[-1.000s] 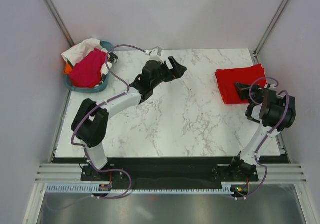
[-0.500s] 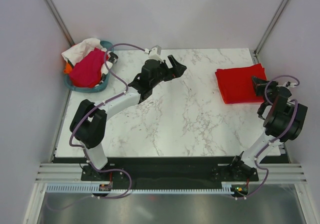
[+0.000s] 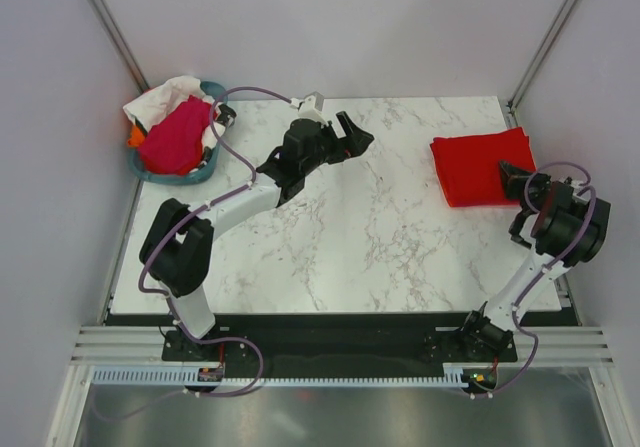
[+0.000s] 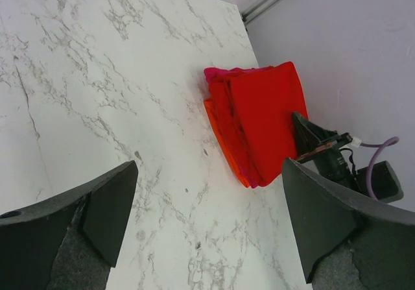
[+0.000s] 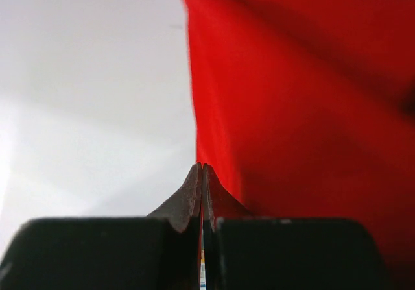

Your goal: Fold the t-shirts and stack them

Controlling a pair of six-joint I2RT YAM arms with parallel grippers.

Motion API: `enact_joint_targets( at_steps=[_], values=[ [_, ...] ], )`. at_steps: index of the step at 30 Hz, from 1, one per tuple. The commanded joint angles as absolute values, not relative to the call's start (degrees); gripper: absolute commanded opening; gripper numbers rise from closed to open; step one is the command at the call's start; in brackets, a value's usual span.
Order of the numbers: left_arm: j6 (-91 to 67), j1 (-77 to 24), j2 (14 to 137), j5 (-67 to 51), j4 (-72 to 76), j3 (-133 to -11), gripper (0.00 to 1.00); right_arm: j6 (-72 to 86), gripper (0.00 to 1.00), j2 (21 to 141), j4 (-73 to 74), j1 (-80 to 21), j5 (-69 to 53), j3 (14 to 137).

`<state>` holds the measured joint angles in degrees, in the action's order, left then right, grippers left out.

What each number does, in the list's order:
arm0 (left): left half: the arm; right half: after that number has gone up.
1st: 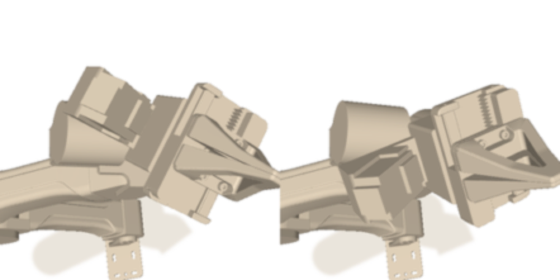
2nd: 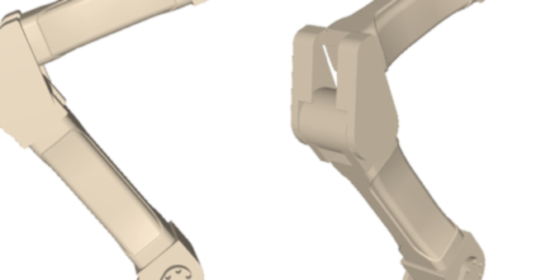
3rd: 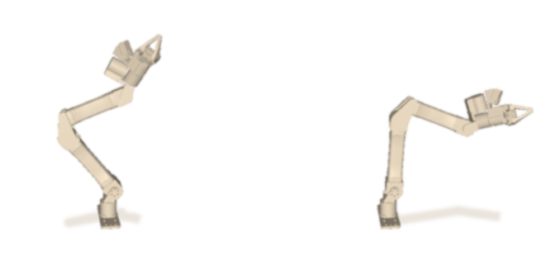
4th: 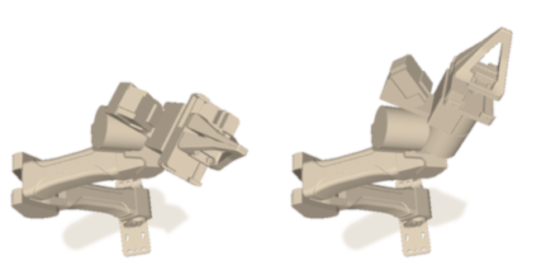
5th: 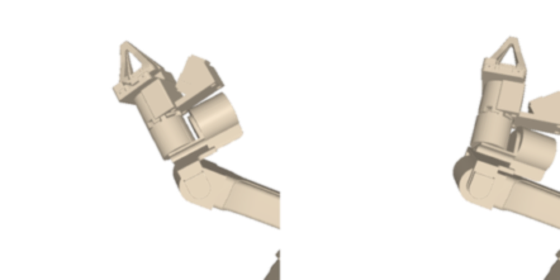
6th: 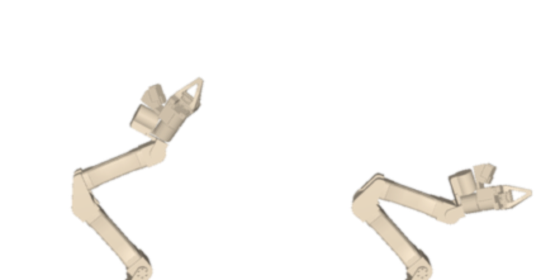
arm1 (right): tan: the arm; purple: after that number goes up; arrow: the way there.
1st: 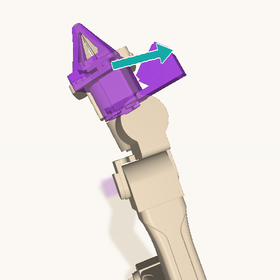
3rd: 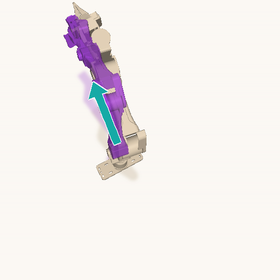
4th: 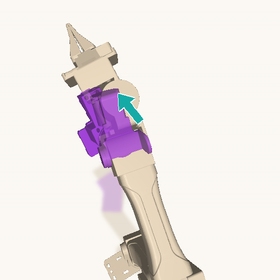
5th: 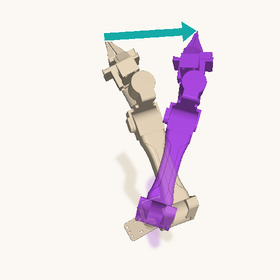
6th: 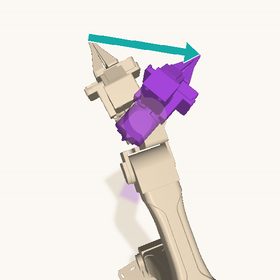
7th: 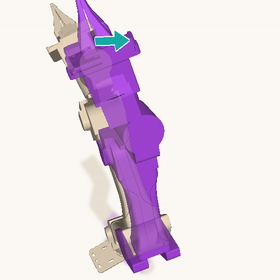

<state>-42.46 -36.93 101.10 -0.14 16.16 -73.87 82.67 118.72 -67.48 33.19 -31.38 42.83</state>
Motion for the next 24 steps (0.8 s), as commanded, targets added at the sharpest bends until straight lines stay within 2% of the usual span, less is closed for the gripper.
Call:
enact_joint_targets(
  at_steps=[1, 6, 11, 17, 24],
  values=[
    [-40.25, -36.56, 98.61, -0.35, 16.79, -75.67, 1.0, 77.08, 0.0, 109.54, -60.48, 32.43, -29.8, 44.03],
    [-40.96, -36.56, 98.44, -0.27, 16.7, -75.59, 1.0, 75.32, 0.0, 109.15, -52.82, 27.96, -28.57, 52.02],
    [-40.17, -36.04, 96.25, 1.83, 15.21, -74.18, 1.0, 77.43, 0.0, 117.66, -50.54, 21.99, -28.04, 61.84],
    [-38.24, -34.02, 92.55, 4.39, 11.35, -71.2, 1.0, 80.06, 0.0, 127.17, -50.01, 19.34, -27.51, 72.05],
    [-37.62, -31.91, 87.81, 5.19, 10.46, -65.22, 1.0, 79.98, 0.0, 133.41, -46.76, 19.16, -25.31, 74.62]
  ],
)
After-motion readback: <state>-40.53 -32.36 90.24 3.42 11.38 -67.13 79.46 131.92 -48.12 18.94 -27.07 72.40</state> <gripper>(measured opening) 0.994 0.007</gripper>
